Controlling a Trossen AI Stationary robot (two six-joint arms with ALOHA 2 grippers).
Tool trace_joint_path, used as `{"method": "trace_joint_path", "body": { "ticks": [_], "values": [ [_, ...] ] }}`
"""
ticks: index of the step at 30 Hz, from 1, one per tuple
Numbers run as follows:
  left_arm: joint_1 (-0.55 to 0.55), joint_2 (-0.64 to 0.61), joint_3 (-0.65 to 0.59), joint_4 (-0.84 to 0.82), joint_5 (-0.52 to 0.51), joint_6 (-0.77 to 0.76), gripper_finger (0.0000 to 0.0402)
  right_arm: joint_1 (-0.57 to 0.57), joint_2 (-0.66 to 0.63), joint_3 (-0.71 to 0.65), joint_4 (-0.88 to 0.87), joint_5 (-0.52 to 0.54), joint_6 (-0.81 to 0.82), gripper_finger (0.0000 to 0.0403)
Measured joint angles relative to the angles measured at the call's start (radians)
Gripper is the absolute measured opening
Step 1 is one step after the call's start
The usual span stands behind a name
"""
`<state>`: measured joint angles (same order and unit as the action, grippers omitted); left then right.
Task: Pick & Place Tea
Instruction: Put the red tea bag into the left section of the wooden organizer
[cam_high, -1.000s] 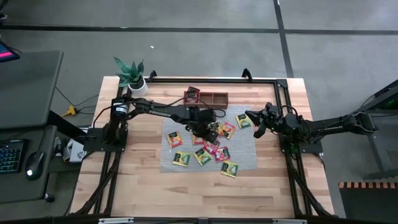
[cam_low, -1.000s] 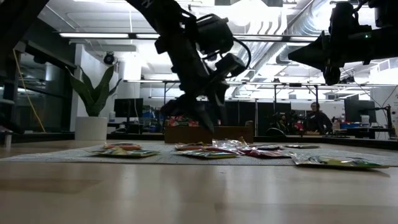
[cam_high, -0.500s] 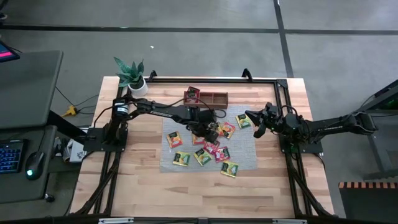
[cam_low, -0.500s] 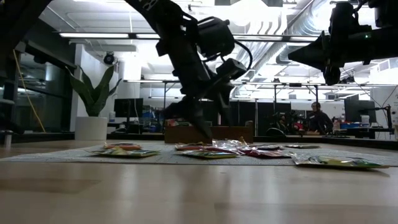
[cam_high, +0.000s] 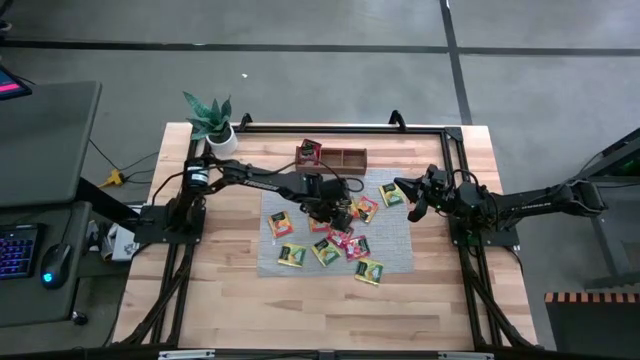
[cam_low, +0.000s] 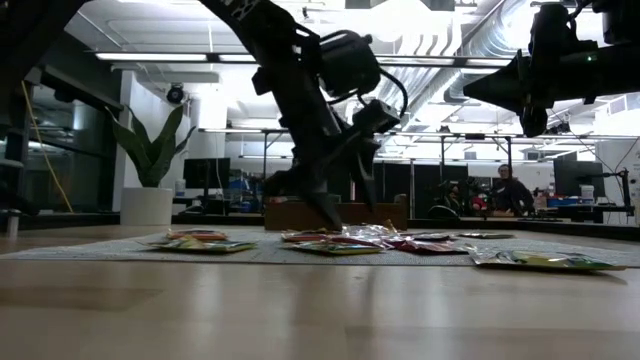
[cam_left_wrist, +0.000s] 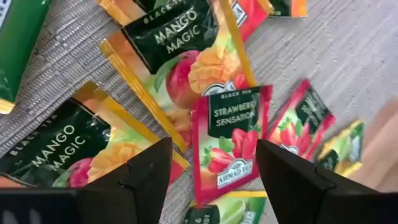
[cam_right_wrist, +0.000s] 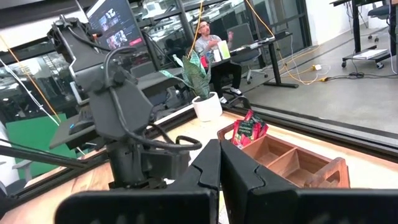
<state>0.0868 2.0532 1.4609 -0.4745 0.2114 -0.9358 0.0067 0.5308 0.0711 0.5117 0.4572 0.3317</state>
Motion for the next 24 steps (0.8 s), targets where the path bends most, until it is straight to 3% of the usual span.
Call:
{"method": "trace_joint_path", "body": {
  "ticks": [24],
  "values": [
    [-0.019,0.000,0.000,0.010,-0.002,-0.024,0.0230,0.000,0.000,0.000,0.001,0.000,0.000,0.0001]
  ]
}}
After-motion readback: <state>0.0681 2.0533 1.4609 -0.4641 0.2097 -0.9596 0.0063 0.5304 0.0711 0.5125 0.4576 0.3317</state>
